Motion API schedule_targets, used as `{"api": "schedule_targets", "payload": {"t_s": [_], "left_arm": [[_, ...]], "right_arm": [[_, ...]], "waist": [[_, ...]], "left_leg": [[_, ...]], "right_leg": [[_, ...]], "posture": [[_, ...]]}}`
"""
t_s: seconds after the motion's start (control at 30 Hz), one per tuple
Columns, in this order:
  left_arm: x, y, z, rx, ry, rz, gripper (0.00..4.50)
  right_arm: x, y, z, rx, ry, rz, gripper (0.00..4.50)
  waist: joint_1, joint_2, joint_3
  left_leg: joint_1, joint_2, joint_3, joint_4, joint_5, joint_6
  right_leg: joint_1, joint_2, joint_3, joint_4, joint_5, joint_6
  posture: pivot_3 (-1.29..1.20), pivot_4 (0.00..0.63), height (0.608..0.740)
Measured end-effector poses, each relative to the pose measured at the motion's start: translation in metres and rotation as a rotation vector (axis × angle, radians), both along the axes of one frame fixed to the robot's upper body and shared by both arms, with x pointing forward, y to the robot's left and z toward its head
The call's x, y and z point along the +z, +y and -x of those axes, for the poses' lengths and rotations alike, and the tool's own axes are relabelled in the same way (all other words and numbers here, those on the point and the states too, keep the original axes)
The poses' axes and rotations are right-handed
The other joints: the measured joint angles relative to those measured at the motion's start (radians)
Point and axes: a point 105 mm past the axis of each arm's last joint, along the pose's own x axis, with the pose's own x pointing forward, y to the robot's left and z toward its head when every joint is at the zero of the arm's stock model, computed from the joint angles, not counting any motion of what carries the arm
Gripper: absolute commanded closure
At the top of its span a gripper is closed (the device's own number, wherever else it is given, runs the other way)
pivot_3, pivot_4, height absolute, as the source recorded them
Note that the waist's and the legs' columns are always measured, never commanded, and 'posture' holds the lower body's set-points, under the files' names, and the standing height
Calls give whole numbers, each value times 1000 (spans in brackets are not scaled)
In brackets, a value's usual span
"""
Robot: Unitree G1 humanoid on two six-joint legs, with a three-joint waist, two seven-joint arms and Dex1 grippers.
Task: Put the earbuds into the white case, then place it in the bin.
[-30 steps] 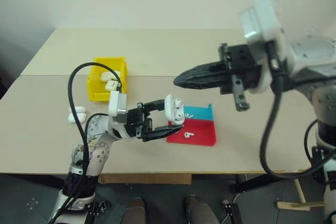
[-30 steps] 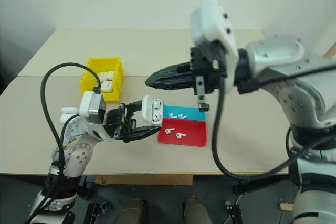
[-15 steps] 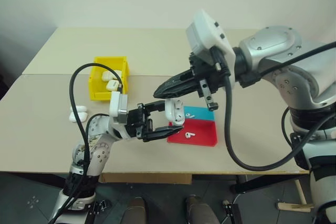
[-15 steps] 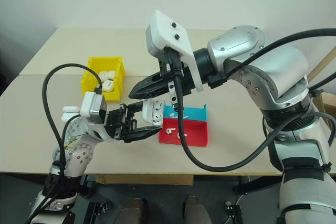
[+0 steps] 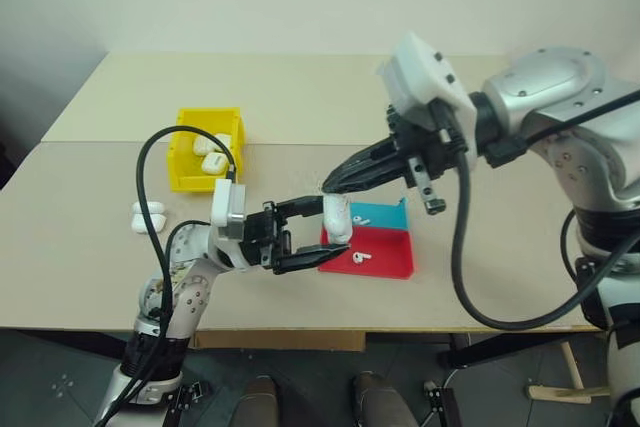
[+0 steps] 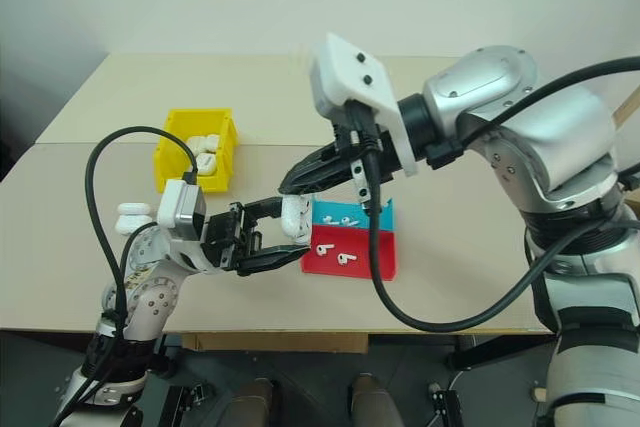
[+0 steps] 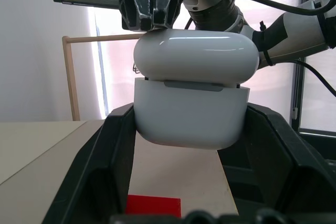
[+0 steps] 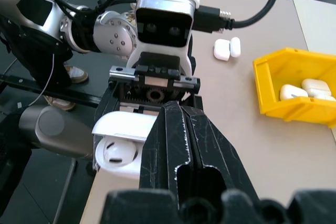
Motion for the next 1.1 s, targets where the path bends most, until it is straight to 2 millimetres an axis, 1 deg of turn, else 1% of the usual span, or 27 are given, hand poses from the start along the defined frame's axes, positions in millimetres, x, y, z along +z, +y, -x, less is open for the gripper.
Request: {"api": "schedule_targets", "payload": {"t_s": [0.13,0.3,0.4,0.47,0.6,0.7,0.8,0.87,1.1], "left_arm": [[0,0,0,-3,-3,2,1717],[0,0,1,-7,-6,2,1717],[1,1,1,-5,-7,2,1717],[1,1,1,-5,-7,3,1717],[1,0,1,-10,-7,3,1717],[0,0,1,-10,-5,3,1717],[0,0,0,-10,-2,5,1717],[-1,0,0,-9,-1,3,1717],[-5,-2,0,-11,13,-11,1717]], "right_arm": [[6,-5,-1,-24,11,-27,4488],[20,-12,0,-39,15,-97,4488],[20,-13,1,-40,2,-111,4488],[20,-8,2,-26,9,-121,4488],[22,10,6,20,16,-135,4488],[15,21,8,54,41,-116,4488],[2,31,5,61,70,-71,4488],[-5,33,2,47,71,-42,4488],[-9,28,1,33,53,-14,4488]], "waist": [[-1,0,0],[0,0,0],[-1,0,0],[-5,0,0],[-3,0,0],[-2,0,0],[0,0,0],[0,0,0],[0,0,0]], "left_leg": [[0,0,0,0,0,0],[0,0,0,0,0,0],[0,0,0,0,0,0],[1,0,0,0,0,0],[1,0,0,0,0,0],[0,0,0,0,0,0],[0,0,0,0,0,0],[0,0,0,0,0,0],[0,0,0,0,0,0]], "right_leg": [[0,0,0,0,0,0],[0,0,0,0,0,0],[0,0,0,0,0,0],[0,0,0,1,0,0],[0,0,0,1,0,0],[0,0,0,1,0,0],[0,0,0,1,0,0],[0,0,0,1,0,0],[0,0,0,1,0,0]], "posture": [[0,150,740],[0,150,740],[0,150,740],[0,150,740],[0,150,740],[0,150,740],[0,150,740],[0,150,740],[0,150,740]]}}
